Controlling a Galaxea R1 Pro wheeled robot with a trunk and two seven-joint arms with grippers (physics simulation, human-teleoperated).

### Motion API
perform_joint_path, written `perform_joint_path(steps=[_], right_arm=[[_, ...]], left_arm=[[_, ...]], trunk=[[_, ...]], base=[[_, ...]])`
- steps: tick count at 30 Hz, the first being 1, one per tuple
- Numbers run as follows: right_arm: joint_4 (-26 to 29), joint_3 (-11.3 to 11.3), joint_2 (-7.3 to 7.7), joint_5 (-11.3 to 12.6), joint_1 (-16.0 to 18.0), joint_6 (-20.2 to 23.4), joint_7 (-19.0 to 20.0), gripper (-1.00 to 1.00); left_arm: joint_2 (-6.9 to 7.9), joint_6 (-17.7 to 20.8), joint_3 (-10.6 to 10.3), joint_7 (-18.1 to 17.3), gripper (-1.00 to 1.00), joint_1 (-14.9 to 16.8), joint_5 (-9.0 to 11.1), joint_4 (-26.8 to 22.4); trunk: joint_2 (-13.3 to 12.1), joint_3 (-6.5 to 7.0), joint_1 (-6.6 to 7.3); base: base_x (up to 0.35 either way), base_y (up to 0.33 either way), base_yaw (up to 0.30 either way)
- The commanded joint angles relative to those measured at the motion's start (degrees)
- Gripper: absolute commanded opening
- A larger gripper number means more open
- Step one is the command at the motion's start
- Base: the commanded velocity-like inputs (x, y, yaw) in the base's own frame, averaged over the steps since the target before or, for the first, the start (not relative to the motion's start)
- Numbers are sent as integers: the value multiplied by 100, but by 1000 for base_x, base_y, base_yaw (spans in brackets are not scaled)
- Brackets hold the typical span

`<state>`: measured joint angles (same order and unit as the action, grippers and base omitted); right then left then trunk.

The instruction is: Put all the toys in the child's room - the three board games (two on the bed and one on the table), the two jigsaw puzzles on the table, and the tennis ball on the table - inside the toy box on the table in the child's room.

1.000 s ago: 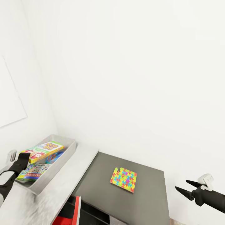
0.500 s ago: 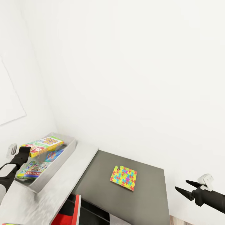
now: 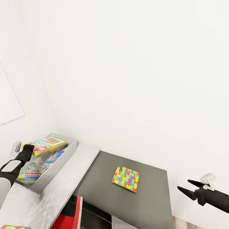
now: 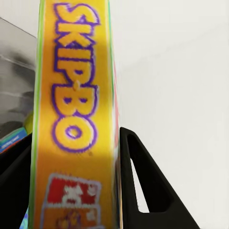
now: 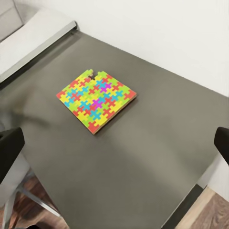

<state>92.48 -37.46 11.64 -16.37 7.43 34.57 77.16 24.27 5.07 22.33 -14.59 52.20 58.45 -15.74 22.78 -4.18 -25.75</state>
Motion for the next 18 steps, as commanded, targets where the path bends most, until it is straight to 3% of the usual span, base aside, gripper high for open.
perform_joint_path(steps=[1, 18], right_arm=[[7, -7, 3, -36, 45, 62, 54, 100], [7, -15, 15, -33, 118, 76, 248, 100]], left_arm=[[-1, 47, 35, -28, -100, 11, 49, 8], [-1, 38, 34, -24, -100, 19, 43, 19]], trunk=[[14, -22, -4], [14, -174, -4]], base=[[0, 0, 0], [0, 0, 0]])
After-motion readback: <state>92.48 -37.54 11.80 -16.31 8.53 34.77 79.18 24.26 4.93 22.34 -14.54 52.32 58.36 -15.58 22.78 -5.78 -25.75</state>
